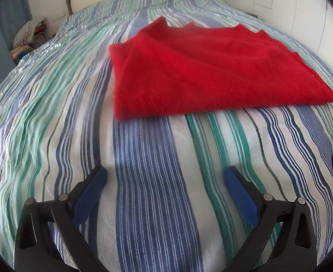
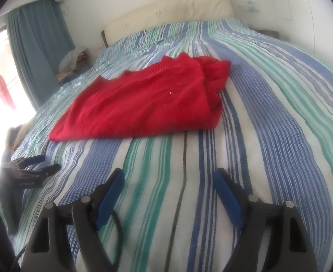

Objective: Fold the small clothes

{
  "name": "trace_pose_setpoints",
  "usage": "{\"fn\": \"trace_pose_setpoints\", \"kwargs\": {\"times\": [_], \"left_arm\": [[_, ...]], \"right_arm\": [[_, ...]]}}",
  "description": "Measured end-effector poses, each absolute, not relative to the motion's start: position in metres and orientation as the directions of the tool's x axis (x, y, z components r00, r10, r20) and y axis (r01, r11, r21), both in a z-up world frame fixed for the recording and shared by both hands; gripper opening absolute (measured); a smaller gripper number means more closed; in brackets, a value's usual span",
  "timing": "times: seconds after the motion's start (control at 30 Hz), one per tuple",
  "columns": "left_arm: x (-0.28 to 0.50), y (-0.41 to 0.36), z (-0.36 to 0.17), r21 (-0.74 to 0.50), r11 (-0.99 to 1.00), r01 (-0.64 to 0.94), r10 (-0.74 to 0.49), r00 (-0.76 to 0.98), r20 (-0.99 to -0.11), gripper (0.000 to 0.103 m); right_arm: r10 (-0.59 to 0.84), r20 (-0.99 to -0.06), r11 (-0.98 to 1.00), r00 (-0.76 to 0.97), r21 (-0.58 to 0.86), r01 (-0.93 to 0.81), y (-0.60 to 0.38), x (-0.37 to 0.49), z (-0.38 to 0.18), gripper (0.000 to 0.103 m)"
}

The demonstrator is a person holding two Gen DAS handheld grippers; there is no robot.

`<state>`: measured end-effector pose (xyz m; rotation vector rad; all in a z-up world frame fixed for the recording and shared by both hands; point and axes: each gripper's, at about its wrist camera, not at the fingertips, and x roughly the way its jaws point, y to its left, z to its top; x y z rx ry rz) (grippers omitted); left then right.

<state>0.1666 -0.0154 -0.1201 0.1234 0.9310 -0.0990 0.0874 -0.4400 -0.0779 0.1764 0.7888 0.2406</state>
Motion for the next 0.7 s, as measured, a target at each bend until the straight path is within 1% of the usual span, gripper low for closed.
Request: {"fn": "trace_pose_setpoints", "kwargs": {"times": [0.7], "left_arm": [[0.1664, -0.0153, -0.1200, 0.063, 0.988, 0.138, -0.031, 0.593, -0.805, 0.103]], "right_arm": [[0.282, -0.676, 0.957, 0.681, 0.250, -0.147, -0.4407, 0.0869, -0.0773, 0.080]]}}
